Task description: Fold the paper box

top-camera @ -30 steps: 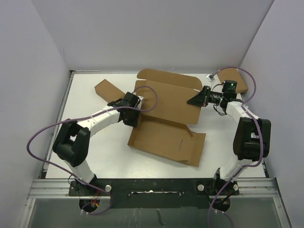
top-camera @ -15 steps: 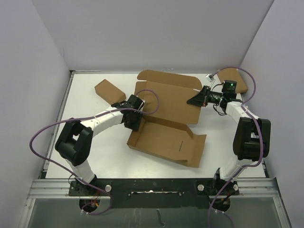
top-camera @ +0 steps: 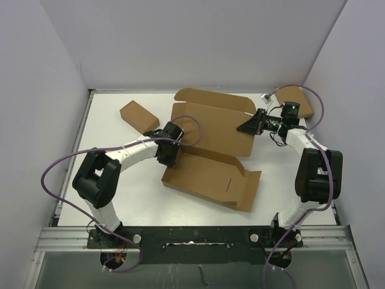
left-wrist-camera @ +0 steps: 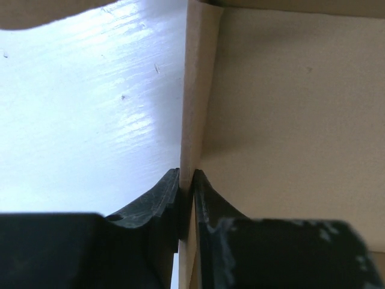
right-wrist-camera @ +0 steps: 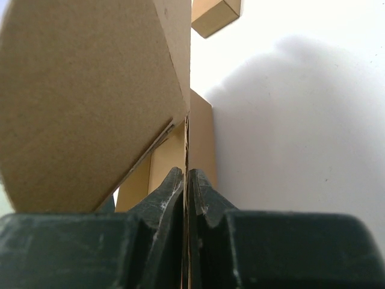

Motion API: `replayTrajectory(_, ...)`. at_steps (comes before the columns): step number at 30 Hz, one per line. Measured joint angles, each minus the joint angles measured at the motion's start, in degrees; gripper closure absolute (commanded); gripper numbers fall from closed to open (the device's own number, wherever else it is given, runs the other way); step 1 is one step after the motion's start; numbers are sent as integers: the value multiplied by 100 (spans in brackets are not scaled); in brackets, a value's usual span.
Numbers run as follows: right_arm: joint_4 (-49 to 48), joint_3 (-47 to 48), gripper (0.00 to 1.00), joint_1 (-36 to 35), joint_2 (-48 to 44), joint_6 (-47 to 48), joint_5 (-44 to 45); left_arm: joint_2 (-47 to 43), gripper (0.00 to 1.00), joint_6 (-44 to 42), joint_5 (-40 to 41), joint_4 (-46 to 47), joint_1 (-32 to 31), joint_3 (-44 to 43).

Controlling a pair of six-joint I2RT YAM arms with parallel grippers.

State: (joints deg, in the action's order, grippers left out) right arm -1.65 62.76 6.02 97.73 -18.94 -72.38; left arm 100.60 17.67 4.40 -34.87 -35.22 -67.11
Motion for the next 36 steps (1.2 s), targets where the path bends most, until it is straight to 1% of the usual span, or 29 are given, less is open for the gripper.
replayTrajectory(1,-2,0,100,0,4,2,2,17,100,-9,28,2,-2,0)
replayTrajectory(11,-4,-70,100,13,46,9,48,61,100,-59,595,-15,-256,-17)
replayTrajectory(15,-4,-76,100,15,46,9,46,61,82,-52,597,-13,-256,-17)
replayTrajectory(18,-7,-74,100,33,46,-4,39,61,72,-55,695,-37,-254,-17)
replayTrajectory(24,-52,-74,100,70,46,-17,39,52,61,-28,761,-105,-254,-17)
replayTrajectory(29,-92,-76,100,76,46,-17,37,-22,46,-15,734,-94,-254,-15)
replayTrajectory(32,-101,-74,100,76,46,-13,33,-293,36,-7,713,-63,-251,20)
replayTrajectory(36,-94,-74,100,76,48,55,-2,-1032,30,-20,507,337,-149,295)
